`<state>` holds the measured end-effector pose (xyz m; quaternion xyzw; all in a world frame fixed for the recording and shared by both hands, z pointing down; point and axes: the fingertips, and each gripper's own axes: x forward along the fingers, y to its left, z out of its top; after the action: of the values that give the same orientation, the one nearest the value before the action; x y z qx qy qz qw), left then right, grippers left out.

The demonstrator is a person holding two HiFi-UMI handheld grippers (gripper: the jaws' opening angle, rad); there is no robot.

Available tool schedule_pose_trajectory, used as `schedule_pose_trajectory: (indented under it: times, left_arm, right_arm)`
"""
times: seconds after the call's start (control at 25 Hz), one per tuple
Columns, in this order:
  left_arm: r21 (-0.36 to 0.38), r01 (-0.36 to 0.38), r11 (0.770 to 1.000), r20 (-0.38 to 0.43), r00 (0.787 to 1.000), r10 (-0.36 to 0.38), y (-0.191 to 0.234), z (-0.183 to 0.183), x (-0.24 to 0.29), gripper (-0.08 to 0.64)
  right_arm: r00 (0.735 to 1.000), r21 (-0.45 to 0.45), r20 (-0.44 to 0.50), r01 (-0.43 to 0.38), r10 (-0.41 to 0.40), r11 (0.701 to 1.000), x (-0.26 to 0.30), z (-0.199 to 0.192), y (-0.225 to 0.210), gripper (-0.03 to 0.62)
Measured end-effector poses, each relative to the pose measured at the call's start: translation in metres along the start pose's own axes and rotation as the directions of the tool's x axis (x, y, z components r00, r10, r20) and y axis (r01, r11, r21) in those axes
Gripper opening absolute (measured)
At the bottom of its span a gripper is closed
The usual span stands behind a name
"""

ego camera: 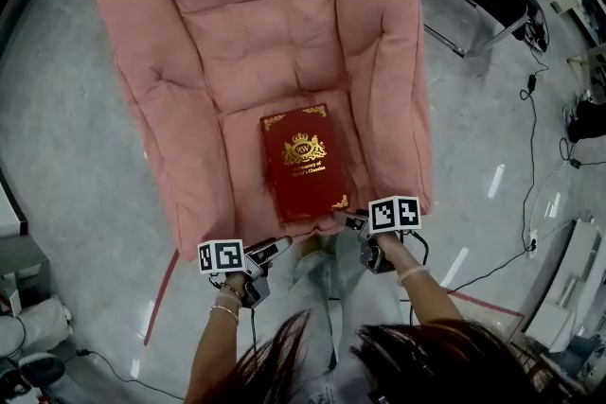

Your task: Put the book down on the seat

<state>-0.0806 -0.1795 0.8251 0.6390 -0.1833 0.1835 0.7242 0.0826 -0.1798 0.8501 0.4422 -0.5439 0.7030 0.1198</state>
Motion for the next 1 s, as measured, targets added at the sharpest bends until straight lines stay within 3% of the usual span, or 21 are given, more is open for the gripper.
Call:
schedule_pose_trajectory:
  times: [0.52,1.0]
  left_arm:
    - [0.063,-0.062,0.996,0.167,0.985,0.051,-0.039,-0.016,-0.020,0.319]
    - [0.068,-0.016,0.998,0.252,0.968,-0.002,-0.113,-0.071,-0.017,0.318]
  right_arm:
    - [0.999,-0.076,0.020,-0.040,0.042,0.996,-0.044,-0.026,0.032,0.354]
    - [0.997,-0.206,0.029,-0.067,0.075,0.976,-0.117,-0.059,0.052,0.354]
